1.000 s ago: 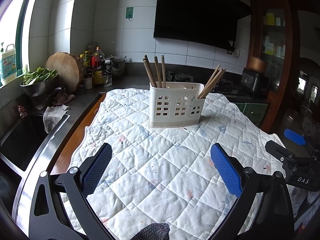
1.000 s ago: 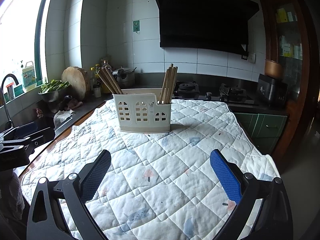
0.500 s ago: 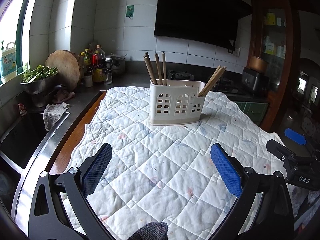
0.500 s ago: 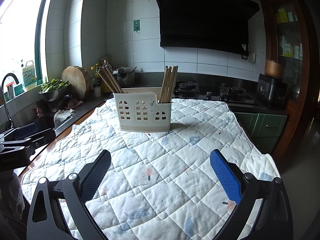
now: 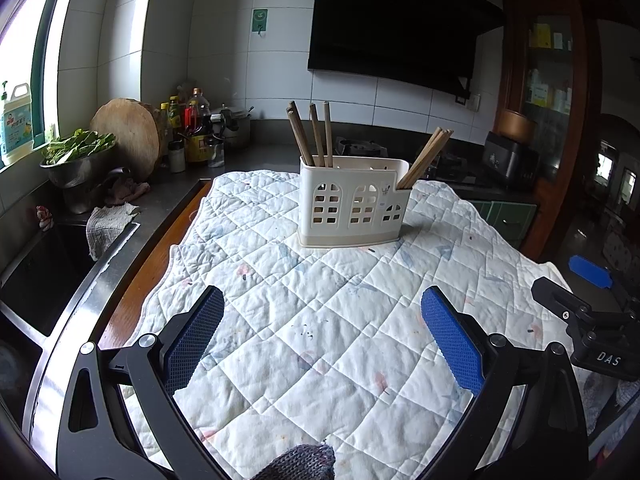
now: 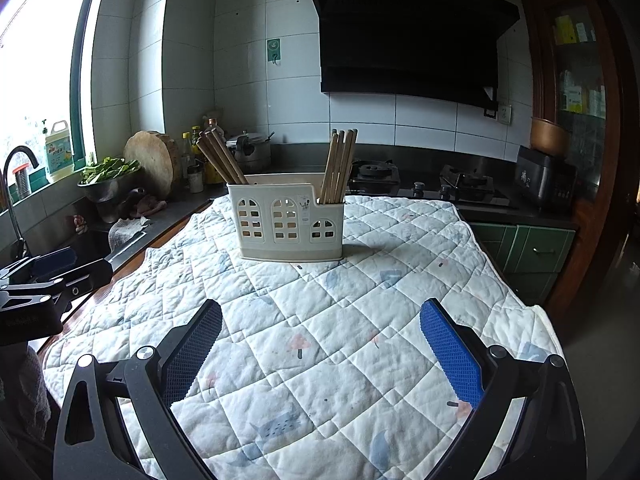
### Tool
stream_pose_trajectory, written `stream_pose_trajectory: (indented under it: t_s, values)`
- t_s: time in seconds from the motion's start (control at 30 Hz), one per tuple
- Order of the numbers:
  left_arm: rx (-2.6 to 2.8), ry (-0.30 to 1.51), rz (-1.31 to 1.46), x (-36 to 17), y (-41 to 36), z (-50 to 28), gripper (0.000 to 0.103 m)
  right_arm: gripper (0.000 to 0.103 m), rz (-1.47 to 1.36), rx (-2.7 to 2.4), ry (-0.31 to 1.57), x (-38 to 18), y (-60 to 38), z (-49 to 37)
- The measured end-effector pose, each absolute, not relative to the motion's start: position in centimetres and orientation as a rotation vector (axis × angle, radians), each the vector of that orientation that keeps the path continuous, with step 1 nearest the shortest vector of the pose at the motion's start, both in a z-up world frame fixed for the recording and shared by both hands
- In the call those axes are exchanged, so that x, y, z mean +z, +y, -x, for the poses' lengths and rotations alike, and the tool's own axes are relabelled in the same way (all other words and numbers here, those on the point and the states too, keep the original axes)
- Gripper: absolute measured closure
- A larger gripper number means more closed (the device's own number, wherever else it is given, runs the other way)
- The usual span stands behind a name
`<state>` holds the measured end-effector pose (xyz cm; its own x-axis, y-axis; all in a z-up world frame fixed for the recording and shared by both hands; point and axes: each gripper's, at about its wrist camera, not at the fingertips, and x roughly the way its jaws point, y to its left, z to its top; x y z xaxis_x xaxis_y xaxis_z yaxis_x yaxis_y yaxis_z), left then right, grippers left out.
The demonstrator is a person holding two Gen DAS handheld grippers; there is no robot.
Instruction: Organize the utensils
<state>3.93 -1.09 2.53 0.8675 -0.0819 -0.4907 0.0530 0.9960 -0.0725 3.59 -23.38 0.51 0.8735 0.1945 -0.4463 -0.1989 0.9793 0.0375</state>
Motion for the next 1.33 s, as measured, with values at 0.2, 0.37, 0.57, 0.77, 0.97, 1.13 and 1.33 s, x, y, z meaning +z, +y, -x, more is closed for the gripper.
stream_pose_trajectory:
  t_s: [0.2, 0.37, 0.57, 0.77, 0.97, 1.13, 1.33]
  values:
    - [-0.072, 0.518, 0.057, 2.51, -1.1, -3.91, 0.005, 0.007, 0.012, 0.205, 0.467, 0.44, -23.34, -3.61]
    - [-0.072, 0.523, 0.054, 2.33, -1.21, -3.98, 0.005, 0.007, 0.011, 0.206, 0.467, 0.33, -23.33, -3.46]
    - [-0.073, 0.523, 0.053, 2.34, -1.24, -3.97, 0.005, 0.007, 0.011, 0.208, 0.468, 0.36, -23.36, -3.46]
    - [-0.076, 0.521, 0.052, 2.31, -1.3, -3.96, 0.005, 0.007, 0.01, 0.209, 0.468, 0.36, -23.37, -3.44]
    - [-0.065, 0.523, 0.052, 2.3, -1.17, -4.0, 0.005, 0.007, 0.009, 0.205, 0.469, 0.35, -23.42, -3.4]
    - [-0.07, 0.53, 0.059, 2.25, -1.08, -4.12, 0.005, 0.007, 0.005, 0.205, 0.473, 0.17, -23.59, -3.35]
    - [-0.087, 0.533, 0.044, 2.11, -1.53, -4.18, 0.005, 0.007, 0.003, 0.205, 0.473, 0.12, -23.59, -3.23]
